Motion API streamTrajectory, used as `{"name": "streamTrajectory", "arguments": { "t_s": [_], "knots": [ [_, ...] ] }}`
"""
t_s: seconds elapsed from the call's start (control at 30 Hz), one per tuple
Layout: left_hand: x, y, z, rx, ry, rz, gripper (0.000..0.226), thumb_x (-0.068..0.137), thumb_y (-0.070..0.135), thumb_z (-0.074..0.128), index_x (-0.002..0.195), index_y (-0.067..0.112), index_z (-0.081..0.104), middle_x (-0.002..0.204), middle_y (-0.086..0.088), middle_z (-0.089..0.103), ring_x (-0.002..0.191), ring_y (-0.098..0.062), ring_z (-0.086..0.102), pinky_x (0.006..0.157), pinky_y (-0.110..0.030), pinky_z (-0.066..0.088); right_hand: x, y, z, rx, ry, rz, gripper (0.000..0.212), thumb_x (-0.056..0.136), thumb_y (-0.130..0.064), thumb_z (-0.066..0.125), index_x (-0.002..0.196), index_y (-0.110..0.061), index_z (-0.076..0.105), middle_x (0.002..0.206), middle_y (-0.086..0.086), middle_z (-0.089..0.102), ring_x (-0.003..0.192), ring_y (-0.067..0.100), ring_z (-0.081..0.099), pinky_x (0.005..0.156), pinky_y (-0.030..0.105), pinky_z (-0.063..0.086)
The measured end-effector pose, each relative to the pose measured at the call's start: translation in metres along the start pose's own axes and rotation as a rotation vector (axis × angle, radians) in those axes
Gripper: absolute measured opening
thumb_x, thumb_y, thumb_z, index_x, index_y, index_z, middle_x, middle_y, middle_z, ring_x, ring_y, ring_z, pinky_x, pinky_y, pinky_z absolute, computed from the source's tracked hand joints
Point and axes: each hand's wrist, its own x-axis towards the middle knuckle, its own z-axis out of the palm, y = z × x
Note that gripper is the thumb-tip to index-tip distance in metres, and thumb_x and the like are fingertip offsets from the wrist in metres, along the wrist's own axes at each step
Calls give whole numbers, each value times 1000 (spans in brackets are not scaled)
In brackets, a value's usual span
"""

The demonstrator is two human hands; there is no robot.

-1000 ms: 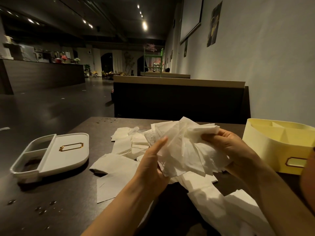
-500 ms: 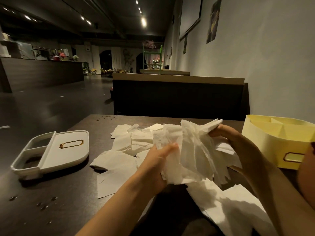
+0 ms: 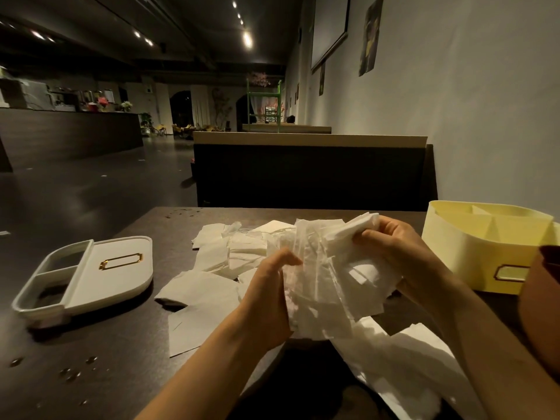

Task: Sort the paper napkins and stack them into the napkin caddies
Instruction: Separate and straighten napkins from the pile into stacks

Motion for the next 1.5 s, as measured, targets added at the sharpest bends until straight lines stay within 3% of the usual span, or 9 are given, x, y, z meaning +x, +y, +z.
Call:
{"name": "streamTrajectory", "arguments": {
  "t_s": [0.13, 0.23, 0.47, 0.63, 0.9, 1.07, 1.23, 1.33, 1.5],
  "knots": [
    [-2, 0, 5, 12, -39, 49, 37, 75, 42, 60, 105, 21, 60, 90, -8, 74, 80, -22, 72, 59, -34, 57, -3, -4, 5, -13, -37, 17, 17, 89, -9, 58, 86, -25, 58, 84, -1, 64, 75, 15, 60, 51, 13, 52],
    [0, -1, 3, 83, 25, 40, 46, 68, 43, 74, 108, 24, 60, 105, -10, 69, 93, -27, 67, 64, -37, 58, -4, -6, 6, -14, -56, 64, 14, 88, -12, 59, 86, -26, 59, 81, -2, 64, 73, 15, 60, 47, 15, 51],
    [3, -2, 3, 45, 137, 69, 29, 87, 25, 61, 114, 14, 61, 104, -21, 64, 93, -32, 63, 73, -42, 56, -17, -23, -3, 289, 70, 114, 17, 94, -20, 47, 79, -26, 50, 74, 2, 56, 65, 18, 56, 54, 33, 48],
    [0, 0, 4, -14, 119, 48, 11, 90, 18, 55, 97, 19, 63, 85, -10, 71, 75, -23, 69, 59, -37, 59, -11, -21, -9, 417, -33, 80, 16, 93, -24, 45, 88, -27, 60, 64, -4, 65, 55, 8, 64, 48, 21, 54],
    [-1, 1, 4, -18, 132, -8, 21, 88, 24, 48, 103, 13, 59, 65, -6, 65, 62, -20, 62, 57, -33, 53, -5, -2, 12, 93, 3, 96, 12, 93, -14, 53, 92, -23, 61, 84, -1, 65, 73, 11, 61, 53, 22, 49],
    [-1, 1, 6, -5, 158, -36, 25, 89, 27, 48, 110, 14, 52, 94, -16, 58, 82, -27, 58, 66, -41, 52, -5, 3, 23, 80, -94, 142, 15, 92, -13, 55, 93, -27, 59, 87, -4, 66, 78, 8, 61, 59, 20, 51],
    [2, -1, 4, -30, 164, -40, 35, 87, 38, 50, 113, 14, 53, 102, -18, 64, 88, -29, 62, 74, -42, 54, -6, 10, 34, 107, 2, 136, 22, 92, -11, 56, 113, -16, 58, 97, 4, 67, 87, 17, 63, 62, 25, 53],
    [2, -6, 7, 40, 108, 76, 35, 86, 42, 53, 112, 19, 60, 99, -13, 72, 91, -27, 69, 81, -42, 56, -7, 11, 41, 142, 15, 153, 25, 94, -11, 53, 118, -15, 50, 103, 6, 64, 90, 17, 62, 61, 23, 53],
    [5, -9, 8, 143, 142, 146, 43, 64, 49, 64, 102, 29, 58, 90, -3, 73, 87, -17, 70, 75, -35, 58, -9, 13, 48, 74, -158, 149, 54, 97, -9, 45, 139, -35, 25, 127, 6, 50, 107, 20, 55, 81, 29, 52]
  ]
}}
